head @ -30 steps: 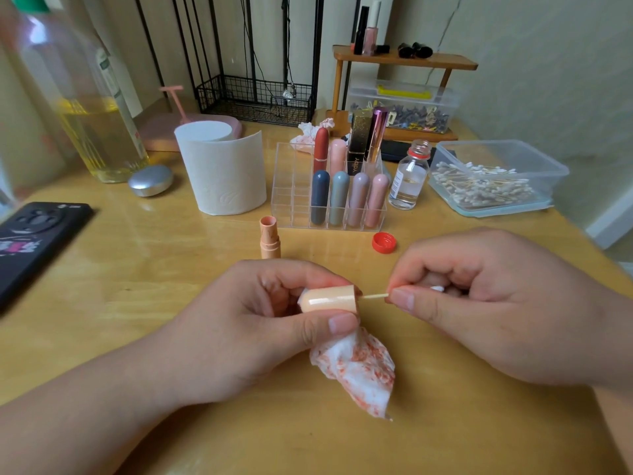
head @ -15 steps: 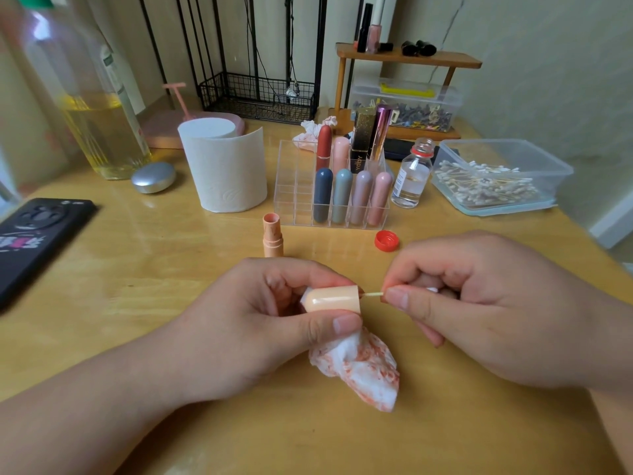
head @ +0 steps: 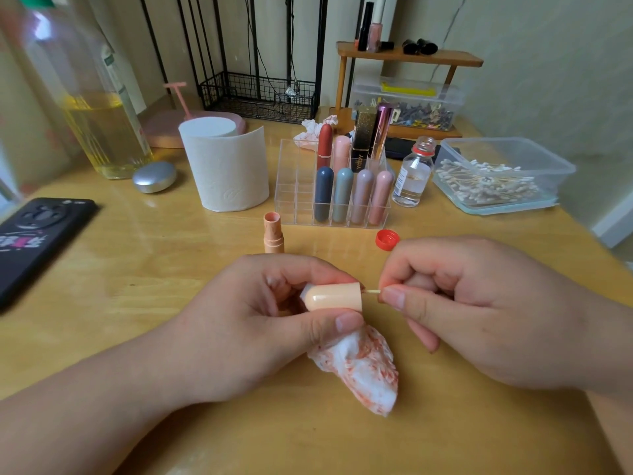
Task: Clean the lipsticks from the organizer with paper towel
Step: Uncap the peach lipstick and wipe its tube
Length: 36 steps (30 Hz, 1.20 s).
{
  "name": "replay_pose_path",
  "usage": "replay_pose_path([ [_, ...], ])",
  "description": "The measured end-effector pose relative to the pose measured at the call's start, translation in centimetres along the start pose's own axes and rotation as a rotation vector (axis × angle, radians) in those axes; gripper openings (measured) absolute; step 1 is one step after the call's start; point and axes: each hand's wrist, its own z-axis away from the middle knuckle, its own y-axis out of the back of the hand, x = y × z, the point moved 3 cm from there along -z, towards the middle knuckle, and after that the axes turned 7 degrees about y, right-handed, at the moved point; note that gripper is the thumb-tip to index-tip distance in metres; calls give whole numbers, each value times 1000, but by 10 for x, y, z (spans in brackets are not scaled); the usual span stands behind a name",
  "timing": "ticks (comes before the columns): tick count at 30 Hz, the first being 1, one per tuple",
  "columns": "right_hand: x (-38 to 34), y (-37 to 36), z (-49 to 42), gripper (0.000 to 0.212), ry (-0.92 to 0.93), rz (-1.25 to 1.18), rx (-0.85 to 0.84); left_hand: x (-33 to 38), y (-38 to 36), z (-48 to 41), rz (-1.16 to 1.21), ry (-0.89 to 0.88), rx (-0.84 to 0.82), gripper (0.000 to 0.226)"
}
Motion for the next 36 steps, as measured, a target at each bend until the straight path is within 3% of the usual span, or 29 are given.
replay_pose_path([
  [6,1,-3,2,18,-18,-164,-141,0,0,1,-74,-7,11,19],
  [13,12,2,1,8,4,-179,-104,-2,-1,1,-108,29,-5,20],
  [17,29,24,-1,9,-127,-200,53,-3,0,0,-91,50,14,15],
  [22,71,23,-14,19,-371,52,309,-4,-2,1,-133,94,-9,17],
  [36,94,8,-31,22,-521,158,352,-7,0,-1,-57,101,27,23],
])
